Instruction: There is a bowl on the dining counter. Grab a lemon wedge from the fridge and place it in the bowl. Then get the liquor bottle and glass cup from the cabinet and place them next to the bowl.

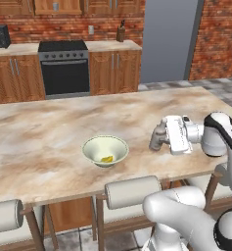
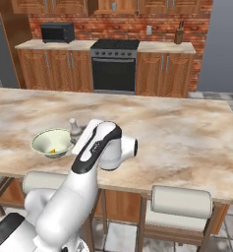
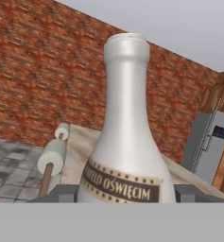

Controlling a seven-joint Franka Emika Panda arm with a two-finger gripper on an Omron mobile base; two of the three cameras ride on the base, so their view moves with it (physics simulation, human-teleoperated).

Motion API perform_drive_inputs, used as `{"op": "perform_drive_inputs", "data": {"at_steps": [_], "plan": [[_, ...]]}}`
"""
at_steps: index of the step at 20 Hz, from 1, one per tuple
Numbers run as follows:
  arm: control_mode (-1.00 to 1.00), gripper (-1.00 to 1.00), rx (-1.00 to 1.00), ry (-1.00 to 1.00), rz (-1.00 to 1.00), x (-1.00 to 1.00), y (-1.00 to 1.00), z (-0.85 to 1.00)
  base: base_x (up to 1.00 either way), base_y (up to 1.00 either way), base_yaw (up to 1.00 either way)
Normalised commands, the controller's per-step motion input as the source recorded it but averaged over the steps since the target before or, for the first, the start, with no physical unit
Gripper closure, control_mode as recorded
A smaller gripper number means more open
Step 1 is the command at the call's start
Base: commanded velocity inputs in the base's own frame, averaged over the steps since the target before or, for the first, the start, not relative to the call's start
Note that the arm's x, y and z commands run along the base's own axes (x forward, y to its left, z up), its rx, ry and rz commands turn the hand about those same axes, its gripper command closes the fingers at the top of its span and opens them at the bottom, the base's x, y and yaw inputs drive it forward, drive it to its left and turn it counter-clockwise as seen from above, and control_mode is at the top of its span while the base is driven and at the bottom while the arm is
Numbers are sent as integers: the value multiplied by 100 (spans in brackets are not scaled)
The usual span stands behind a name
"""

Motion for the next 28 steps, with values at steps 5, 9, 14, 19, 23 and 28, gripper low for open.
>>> {"op": "perform_drive_inputs", "data": {"at_steps": [5, 9, 14, 19, 23, 28], "plan": [[-100, 100, 0, 3, 0, 3, 0, -1, 0, 0, 0], [-100, 100, 0, 0, 0, 0, 0, -9, 0, 0, 0], [-100, 100, 0, 0, 0, 11, 0, -21, 0, 0, 0], [-100, 100, 0, 0, 0, 19, 2, -27, 0, 0, 0], [-100, 100, -2, 0, 0, 33, 15, -31, 0, 0, 0], [-100, 100, -3, 0, 0, 37, 13, -33, 0, 0, 0]]}}
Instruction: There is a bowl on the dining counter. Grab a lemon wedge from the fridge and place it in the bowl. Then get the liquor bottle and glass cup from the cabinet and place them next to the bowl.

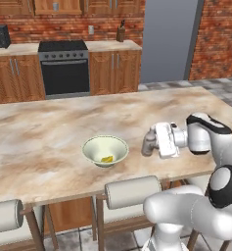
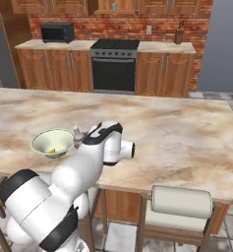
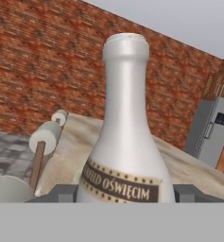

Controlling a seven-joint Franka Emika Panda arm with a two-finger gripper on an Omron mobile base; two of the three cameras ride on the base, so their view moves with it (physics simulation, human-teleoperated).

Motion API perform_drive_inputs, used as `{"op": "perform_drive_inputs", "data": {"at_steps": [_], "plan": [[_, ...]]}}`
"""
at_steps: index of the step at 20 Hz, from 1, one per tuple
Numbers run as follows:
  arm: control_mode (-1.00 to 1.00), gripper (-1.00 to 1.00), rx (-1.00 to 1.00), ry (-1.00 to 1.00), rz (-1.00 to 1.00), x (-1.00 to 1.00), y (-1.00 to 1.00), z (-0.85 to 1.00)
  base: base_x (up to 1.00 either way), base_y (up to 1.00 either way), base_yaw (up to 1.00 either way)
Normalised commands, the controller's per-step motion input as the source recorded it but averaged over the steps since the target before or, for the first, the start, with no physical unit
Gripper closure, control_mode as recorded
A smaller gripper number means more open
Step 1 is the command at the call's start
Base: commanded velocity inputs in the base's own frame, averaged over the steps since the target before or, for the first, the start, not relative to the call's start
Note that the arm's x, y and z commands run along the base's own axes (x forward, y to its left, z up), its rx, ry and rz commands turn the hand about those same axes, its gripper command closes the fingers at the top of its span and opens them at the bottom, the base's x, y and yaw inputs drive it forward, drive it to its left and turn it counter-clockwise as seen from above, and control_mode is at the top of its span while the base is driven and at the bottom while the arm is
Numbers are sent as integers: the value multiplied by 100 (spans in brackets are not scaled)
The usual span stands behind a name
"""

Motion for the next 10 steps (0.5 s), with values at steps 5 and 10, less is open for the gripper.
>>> {"op": "perform_drive_inputs", "data": {"at_steps": [5, 10], "plan": [[-100, 100, -5, -1, 0, 33, 14, -30, 0, 0, 0], [-100, 100, -6, -7, 0, 15, 5, -28, 0, 0, 0]]}}
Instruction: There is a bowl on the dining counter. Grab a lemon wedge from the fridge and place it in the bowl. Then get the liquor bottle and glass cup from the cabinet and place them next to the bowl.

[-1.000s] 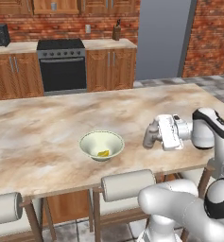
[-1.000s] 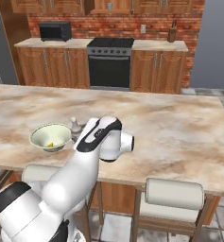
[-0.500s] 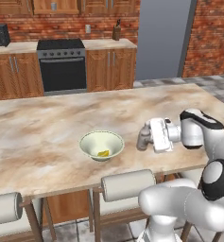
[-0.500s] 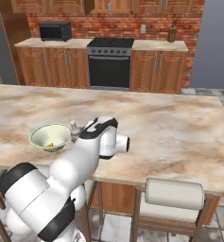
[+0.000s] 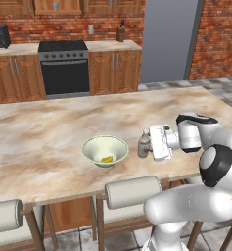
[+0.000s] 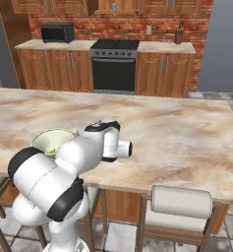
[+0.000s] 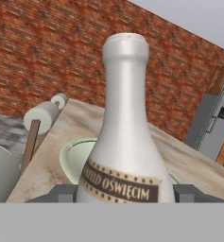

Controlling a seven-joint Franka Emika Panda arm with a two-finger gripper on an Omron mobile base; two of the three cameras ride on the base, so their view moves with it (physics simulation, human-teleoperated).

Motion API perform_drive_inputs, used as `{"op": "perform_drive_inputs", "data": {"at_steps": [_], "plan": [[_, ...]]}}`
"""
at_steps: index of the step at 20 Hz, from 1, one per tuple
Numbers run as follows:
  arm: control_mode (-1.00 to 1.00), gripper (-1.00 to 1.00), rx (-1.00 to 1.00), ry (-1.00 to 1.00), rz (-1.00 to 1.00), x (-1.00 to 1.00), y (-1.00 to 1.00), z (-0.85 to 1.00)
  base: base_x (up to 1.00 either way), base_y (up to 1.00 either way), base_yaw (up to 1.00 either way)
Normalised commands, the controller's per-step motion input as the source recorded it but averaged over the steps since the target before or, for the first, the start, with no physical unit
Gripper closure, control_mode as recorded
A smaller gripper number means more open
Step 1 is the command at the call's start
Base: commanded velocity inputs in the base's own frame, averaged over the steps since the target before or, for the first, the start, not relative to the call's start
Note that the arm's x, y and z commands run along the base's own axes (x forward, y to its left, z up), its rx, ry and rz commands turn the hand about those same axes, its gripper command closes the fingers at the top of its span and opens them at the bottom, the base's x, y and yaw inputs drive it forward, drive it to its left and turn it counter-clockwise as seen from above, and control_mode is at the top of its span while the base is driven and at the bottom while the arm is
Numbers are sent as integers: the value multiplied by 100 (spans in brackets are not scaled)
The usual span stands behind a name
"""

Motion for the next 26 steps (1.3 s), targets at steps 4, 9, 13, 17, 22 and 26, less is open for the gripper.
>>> {"op": "perform_drive_inputs", "data": {"at_steps": [4, 9, 13, 17, 22, 26], "plan": [[-100, 100, 0, -7, 0, 18, 0, -15, 0, 0, 0], [-100, 100, 0, -2, 0, 26, 0, -10, 0, 0, 0], [-100, 100, 2, 0, 0, 27, 0, -2, 0, 0, 0], [-100, 100, 1, 2, 0, 22, 0, -7, 0, 0, 0], [-100, 100, 9, 4, 0, 18, 0, -21, 0, 0, 0], [-100, 100, 10, 5, 0, 15, 0, -26, 0, 0, 0]]}}
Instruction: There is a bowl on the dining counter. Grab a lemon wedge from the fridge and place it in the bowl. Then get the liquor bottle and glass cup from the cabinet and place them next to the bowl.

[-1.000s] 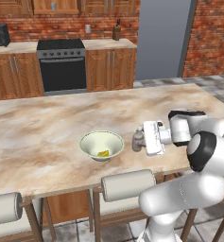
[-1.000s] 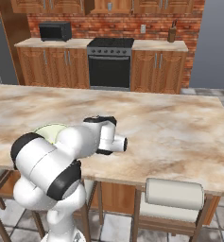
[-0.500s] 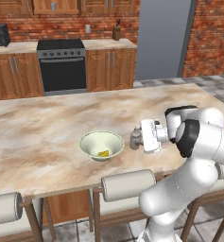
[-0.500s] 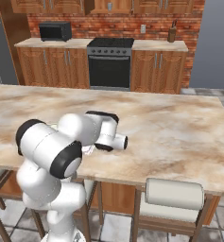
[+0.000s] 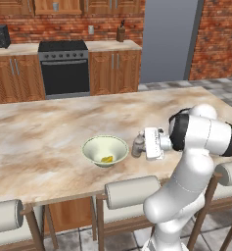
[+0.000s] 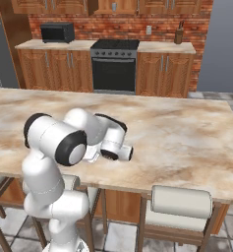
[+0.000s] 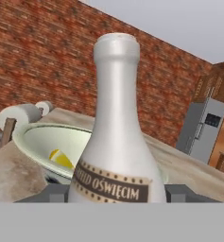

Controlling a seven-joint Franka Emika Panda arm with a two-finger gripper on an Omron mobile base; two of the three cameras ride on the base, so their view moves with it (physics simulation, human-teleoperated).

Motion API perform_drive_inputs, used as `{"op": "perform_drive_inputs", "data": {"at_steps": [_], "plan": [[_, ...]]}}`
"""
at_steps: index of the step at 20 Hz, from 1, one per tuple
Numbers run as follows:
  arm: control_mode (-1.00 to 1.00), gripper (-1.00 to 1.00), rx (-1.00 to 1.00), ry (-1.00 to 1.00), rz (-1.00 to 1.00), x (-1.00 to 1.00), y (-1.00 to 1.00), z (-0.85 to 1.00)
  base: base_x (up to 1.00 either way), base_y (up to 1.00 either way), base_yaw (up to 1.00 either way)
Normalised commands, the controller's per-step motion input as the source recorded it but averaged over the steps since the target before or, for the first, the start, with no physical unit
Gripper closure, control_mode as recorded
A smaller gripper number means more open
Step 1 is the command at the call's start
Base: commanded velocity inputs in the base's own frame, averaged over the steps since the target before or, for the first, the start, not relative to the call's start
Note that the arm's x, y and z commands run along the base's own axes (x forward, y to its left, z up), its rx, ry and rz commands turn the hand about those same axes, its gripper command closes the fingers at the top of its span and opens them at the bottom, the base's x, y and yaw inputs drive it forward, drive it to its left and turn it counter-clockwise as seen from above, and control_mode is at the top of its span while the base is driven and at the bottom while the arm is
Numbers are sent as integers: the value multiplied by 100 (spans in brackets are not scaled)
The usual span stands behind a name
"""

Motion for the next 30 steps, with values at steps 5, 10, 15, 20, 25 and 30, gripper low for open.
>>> {"op": "perform_drive_inputs", "data": {"at_steps": [5, 10, 15, 20, 25, 30], "plan": [[-100, 100, 5, 12, 0, 16, 0, -24, 0, 0, 0], [-100, 100, -1, 4, 0, 2, 0, -20, 0, 0, 0], [-100, 100, -6, 0, 0, 0, 1, -9, 0, 0, 0], [-100, 100, -12, 0, 0, 0, 9, -11, 0, 0, 0], [-100, 100, -13, 0, 0, 0, 11, -12, 0, 0, 0], [-100, 100, -3, 0, 0, 0, 1, -19, 0, 0, 0]]}}
